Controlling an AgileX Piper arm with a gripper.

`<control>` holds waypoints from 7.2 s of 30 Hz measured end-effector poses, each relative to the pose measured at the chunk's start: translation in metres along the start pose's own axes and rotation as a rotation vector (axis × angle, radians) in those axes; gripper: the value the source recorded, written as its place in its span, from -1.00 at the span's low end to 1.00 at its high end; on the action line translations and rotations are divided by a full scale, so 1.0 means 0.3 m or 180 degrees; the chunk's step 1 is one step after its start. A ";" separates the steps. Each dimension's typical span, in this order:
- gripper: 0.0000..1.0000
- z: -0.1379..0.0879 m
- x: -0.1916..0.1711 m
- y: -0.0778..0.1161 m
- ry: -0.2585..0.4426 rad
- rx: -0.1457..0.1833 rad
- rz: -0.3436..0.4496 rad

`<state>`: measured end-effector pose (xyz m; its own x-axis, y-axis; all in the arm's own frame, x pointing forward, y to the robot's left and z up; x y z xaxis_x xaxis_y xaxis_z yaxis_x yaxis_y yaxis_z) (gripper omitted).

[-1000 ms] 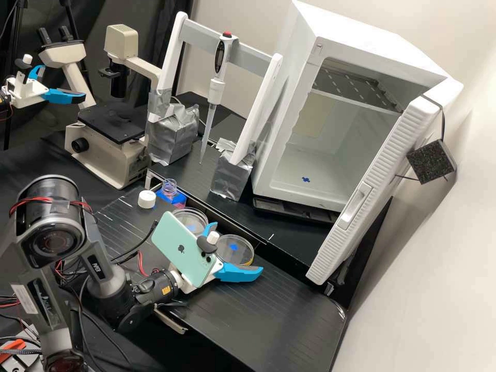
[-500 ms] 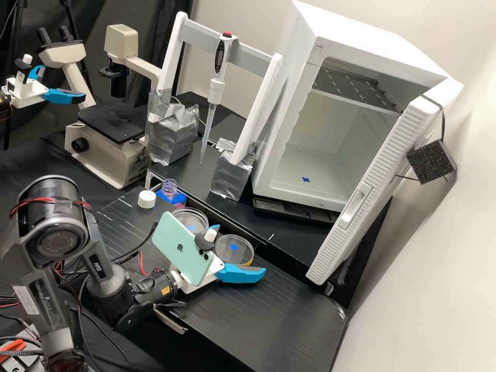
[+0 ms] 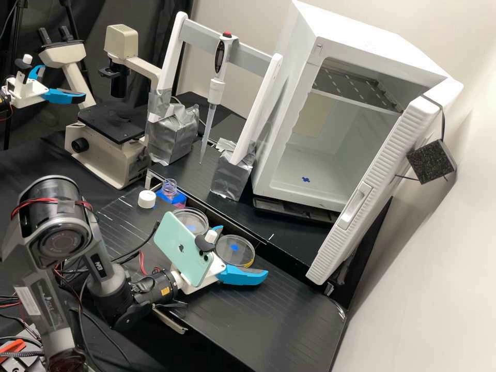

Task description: Close the lid

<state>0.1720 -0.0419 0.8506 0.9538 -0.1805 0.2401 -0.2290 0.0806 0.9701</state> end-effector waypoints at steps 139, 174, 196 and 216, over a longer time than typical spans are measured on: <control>1.00 0.011 -0.030 0.114 0.0120 0.0268 0.0182; 1.00 0.008 0.014 0.028 0.0215 0.0207 -0.0301; 1.00 0.050 0.009 0.042 0.0111 -0.0070 -0.0187; 1.00 0.013 -0.041 0.074 0.0099 0.0021 0.0014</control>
<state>0.1543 -0.0416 0.8693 0.9584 -0.1495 0.2432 -0.2344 0.0747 0.9693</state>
